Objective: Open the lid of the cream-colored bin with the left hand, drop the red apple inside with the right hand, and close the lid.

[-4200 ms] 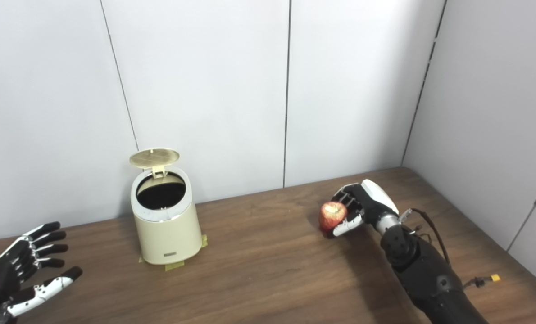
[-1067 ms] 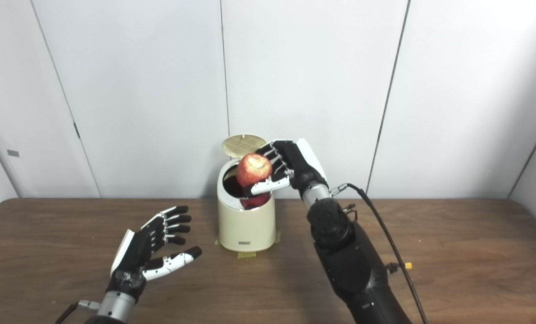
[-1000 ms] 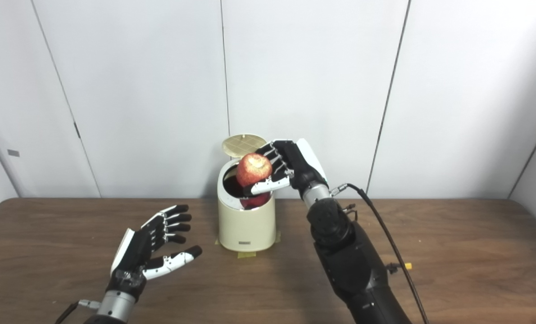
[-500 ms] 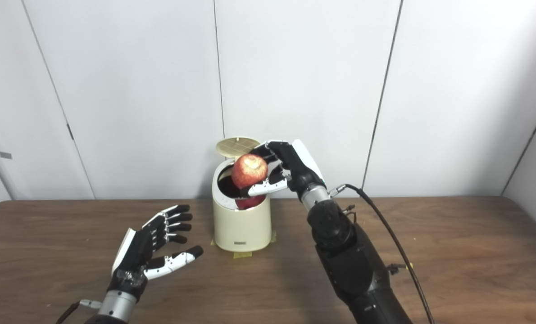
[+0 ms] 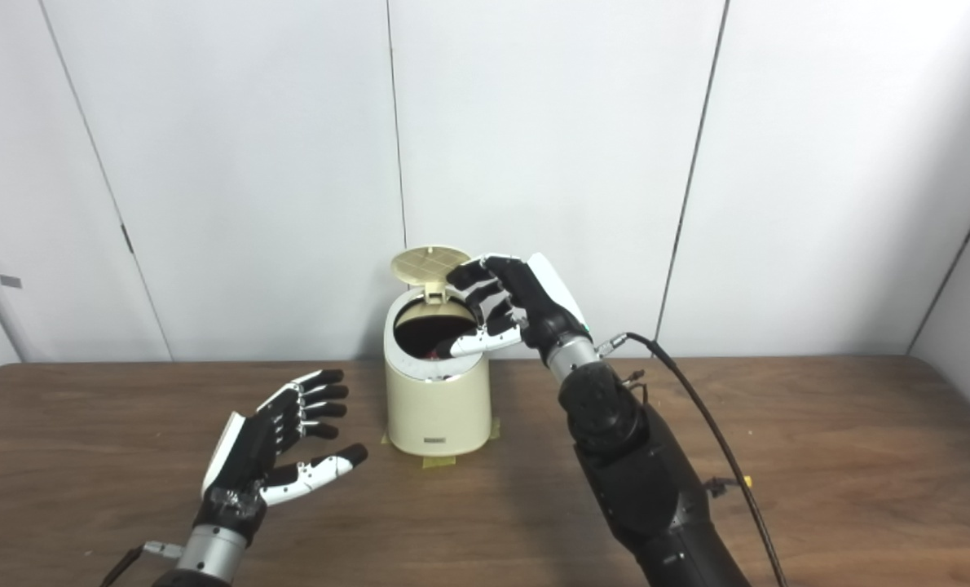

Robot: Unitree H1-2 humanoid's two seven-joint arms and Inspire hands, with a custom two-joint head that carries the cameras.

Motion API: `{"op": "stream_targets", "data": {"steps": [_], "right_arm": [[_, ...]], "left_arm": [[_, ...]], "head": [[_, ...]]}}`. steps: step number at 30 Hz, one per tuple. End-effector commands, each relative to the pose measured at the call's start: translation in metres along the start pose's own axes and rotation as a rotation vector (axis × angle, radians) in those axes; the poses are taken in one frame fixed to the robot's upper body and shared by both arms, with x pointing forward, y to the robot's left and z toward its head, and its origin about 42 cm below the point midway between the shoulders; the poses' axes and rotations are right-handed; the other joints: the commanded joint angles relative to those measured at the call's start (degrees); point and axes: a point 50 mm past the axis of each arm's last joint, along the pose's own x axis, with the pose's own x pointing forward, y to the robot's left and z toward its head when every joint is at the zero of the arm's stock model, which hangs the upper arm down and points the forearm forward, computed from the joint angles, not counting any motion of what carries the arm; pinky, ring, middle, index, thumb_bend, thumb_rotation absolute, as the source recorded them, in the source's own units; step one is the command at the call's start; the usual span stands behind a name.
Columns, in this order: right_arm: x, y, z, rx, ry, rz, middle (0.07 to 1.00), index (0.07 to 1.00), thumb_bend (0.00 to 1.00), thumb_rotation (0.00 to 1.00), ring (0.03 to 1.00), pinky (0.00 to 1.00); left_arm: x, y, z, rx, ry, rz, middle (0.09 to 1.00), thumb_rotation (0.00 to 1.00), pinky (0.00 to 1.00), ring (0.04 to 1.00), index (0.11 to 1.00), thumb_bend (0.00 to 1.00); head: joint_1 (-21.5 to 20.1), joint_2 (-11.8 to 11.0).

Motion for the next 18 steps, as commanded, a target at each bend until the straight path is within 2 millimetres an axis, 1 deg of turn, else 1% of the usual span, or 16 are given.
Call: {"op": "stream_targets", "data": {"steps": [1,5,9,10,12,14,16,18], "right_arm": [[0.013,-0.004,0.038,0.004,-0.131,0.008,0.732,0.722,0.88,0.08,0.621,0.46],[0.011,-0.005,0.037,0.009,-0.131,0.01,0.732,0.722,0.87,0.07,0.62,0.46],[0.006,-0.008,0.039,0.051,-0.147,-0.003,0.705,0.697,0.87,0.06,0.599,0.45],[0.002,-0.01,0.04,0.061,-0.168,-0.02,0.699,0.694,0.87,0.06,0.596,0.45],[-0.007,-0.016,0.04,0.067,-0.202,-0.067,0.643,0.661,0.86,0.07,0.555,0.44],[-0.022,-0.025,0.036,0.089,-0.245,-0.149,0.611,0.638,0.85,0.07,0.534,0.43],[-0.032,-0.031,0.033,0.111,-0.26,-0.196,0.602,0.625,0.83,0.1,0.525,0.43],[-0.042,-0.037,0.027,0.153,-0.251,-0.223,0.605,0.619,0.82,0.11,0.517,0.42]], "left_arm": [[0.012,0.002,0.019,0.0,-0.077,0.01,0.771,0.12,0.64,0.733,0.804,0.74],[0.012,0.002,0.019,0.001,-0.078,0.009,0.772,0.12,0.64,0.732,0.804,0.74],[0.012,0.002,0.02,0.007,-0.082,0.008,0.772,0.12,0.63,0.725,0.803,0.74],[0.012,0.002,0.02,0.007,-0.082,0.008,0.771,0.12,0.63,0.724,0.802,0.74],[0.012,0.002,0.02,0.008,-0.084,0.008,0.769,0.13,0.63,0.722,0.801,0.74],[0.012,0.003,0.02,0.009,-0.085,0.009,0.767,0.13,0.64,0.721,0.8,0.74],[0.012,0.004,0.02,0.008,-0.085,0.009,0.768,0.13,0.64,0.725,0.799,0.74],[0.012,0.004,0.02,0.008,-0.084,0.007,0.766,0.13,0.64,0.723,0.798,0.74]], "head": [[0.0,0.0],[-0.1,0.2],[-0.1,0.2],[-0.1,0.2],[-0.1,0.2],[0.2,0.1],[0.3,0.2],[0.3,0.2]]}}
